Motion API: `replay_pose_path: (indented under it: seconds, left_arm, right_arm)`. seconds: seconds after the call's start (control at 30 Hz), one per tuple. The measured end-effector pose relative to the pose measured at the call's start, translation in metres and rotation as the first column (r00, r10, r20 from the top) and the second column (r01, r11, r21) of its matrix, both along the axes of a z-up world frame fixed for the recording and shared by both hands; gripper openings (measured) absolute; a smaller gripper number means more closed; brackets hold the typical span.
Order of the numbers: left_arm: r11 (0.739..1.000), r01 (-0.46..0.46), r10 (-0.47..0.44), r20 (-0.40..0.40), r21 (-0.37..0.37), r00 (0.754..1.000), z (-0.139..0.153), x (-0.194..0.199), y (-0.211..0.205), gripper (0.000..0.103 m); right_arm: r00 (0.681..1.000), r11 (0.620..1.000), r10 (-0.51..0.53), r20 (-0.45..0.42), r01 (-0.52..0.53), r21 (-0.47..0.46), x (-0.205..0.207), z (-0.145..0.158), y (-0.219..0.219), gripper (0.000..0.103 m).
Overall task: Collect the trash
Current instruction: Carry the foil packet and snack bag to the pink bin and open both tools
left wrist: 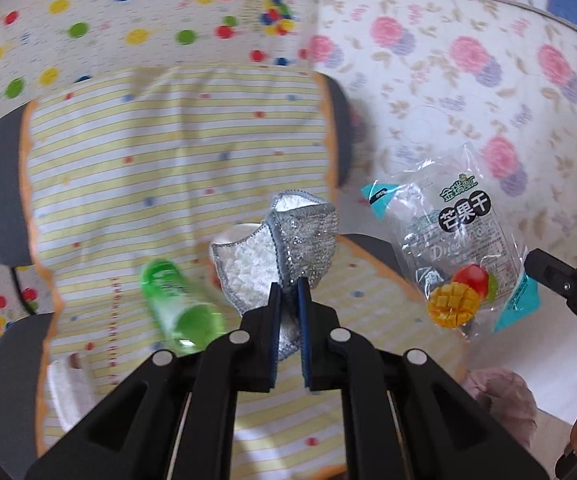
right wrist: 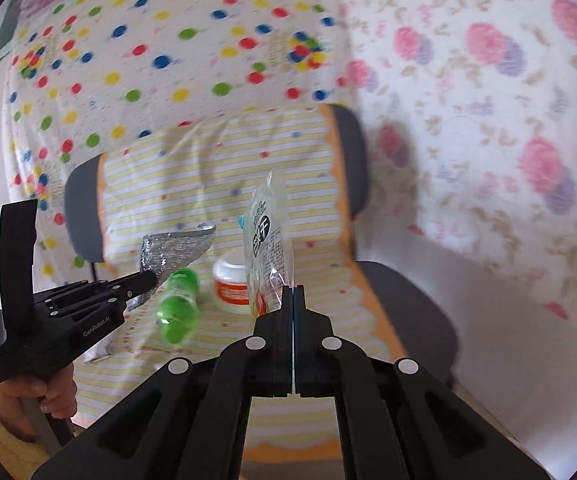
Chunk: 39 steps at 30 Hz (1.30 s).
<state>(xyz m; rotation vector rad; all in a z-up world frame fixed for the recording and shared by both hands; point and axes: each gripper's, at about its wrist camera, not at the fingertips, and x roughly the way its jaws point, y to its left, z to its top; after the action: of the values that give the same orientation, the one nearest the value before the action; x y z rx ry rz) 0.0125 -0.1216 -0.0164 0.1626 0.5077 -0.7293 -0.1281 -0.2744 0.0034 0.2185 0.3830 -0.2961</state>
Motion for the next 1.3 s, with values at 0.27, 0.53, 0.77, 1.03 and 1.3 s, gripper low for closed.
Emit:
replay_pose_path:
  seconds: [0.27, 0.53, 0.77, 1.03, 1.3]
  left_arm:
    - [0.968, 0.249, -0.249, -0.021, 0.016, 0.968, -0.025, -0.068, -0.087, 0.006]
    - [0.876, 0.475, -0.469, -0.083, 0.084, 0.88, -0.064, -0.147, -0.15, 0.006]
    - [0.784, 0.596, -0.564, -0.202, 0.172, 0.801, -0.109, -0.187, -0.185, 0.006]
    - [0.741, 0.635, -0.585, -0.253, 0.22, 0.771, -0.126, -0.2, -0.205, 0.007]
    - [0.661, 0.7, -0.631, -0.304, 0.27, 0.714, -0.141, -0.215, -0.224, 0.01]
  right_arm:
    - [0.967, 0.972, -0.236, -0.1, 0.234, -0.03, -0.087, -0.025, -0.037, 0.001]
    - [0.861, 0.891, -0.451, -0.235, 0.452, -0.053, -0.173, -0.071, -0.063, 0.001]
    - [0.762, 0.824, -0.522, -0.382, 0.566, 0.002, -0.215, -0.125, -0.086, 0.001]
    - [0.729, 0.766, -0.513, -0.453, 0.627, 0.142, -0.233, -0.167, -0.118, 0.014]
    - [0.735, 0.76, -0.58, -0.352, 0.644, 0.091, -0.245, -0.142, -0.12, 0.021]
